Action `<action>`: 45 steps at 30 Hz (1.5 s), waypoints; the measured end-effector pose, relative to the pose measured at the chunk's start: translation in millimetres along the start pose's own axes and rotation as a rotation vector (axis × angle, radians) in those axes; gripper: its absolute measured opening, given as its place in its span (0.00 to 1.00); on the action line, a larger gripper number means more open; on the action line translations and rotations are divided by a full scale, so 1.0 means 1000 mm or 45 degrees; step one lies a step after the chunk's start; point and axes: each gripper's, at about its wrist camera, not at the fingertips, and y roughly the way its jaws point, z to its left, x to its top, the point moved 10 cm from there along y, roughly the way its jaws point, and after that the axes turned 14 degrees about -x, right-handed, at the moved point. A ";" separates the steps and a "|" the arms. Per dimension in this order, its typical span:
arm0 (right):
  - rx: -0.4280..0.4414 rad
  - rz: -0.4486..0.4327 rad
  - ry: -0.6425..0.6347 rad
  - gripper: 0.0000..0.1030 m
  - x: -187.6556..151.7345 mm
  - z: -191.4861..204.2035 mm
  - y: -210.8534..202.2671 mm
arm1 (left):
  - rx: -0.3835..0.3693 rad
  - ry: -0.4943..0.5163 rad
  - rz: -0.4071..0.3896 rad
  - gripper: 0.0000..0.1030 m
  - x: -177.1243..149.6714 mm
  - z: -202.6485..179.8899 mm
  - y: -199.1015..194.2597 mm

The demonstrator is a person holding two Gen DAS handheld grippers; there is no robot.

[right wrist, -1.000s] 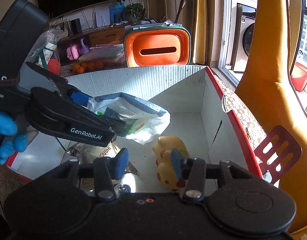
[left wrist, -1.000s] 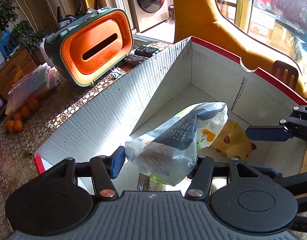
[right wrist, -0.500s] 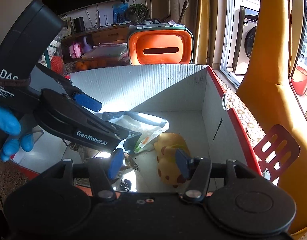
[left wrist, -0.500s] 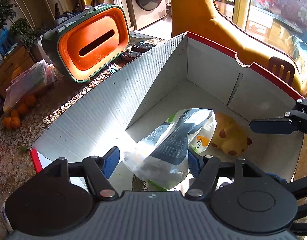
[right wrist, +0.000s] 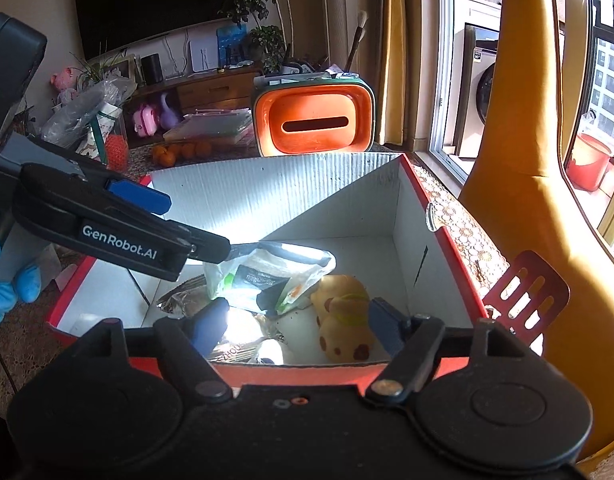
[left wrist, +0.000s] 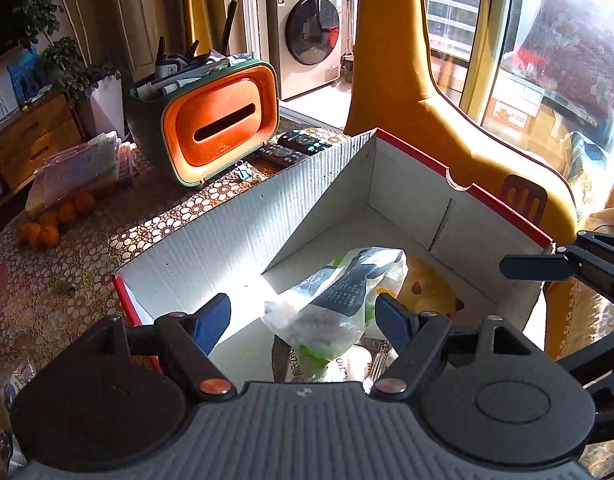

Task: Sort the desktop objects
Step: 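Open both tools to release the plush and plastic bag into the box, then move both tools back over the table toward the pink sponge and blister pack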

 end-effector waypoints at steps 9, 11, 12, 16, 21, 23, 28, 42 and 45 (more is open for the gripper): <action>0.013 -0.049 0.041 0.85 0.006 0.007 -0.022 | -0.028 -0.001 -0.080 0.77 -0.011 -0.007 -0.038; 0.017 -0.057 0.052 0.88 0.007 0.009 -0.025 | -0.033 -0.004 -0.098 0.78 -0.014 -0.007 -0.047; 0.017 -0.064 0.059 0.90 0.008 0.010 -0.028 | -0.032 -0.006 -0.107 0.80 -0.016 -0.006 -0.050; 0.001 -0.112 0.053 0.92 0.009 0.016 -0.040 | -0.031 -0.016 -0.143 0.80 -0.023 -0.002 -0.066; 0.005 -0.137 0.065 0.95 0.011 0.027 -0.052 | -0.017 -0.036 -0.184 0.85 -0.032 0.005 -0.088; 0.008 -0.140 0.076 0.95 0.010 0.031 -0.055 | -0.006 -0.041 -0.194 0.86 -0.038 0.008 -0.096; 0.005 -0.156 0.094 0.95 0.008 0.043 -0.068 | -0.012 -0.062 -0.238 0.99 -0.049 0.013 -0.118; 0.042 -0.199 0.079 0.99 0.005 0.099 -0.103 | 0.045 -0.140 -0.387 1.00 -0.098 0.037 -0.185; 0.051 -0.205 0.072 0.99 0.003 0.112 -0.107 | 0.057 -0.151 -0.395 1.00 -0.112 0.045 -0.196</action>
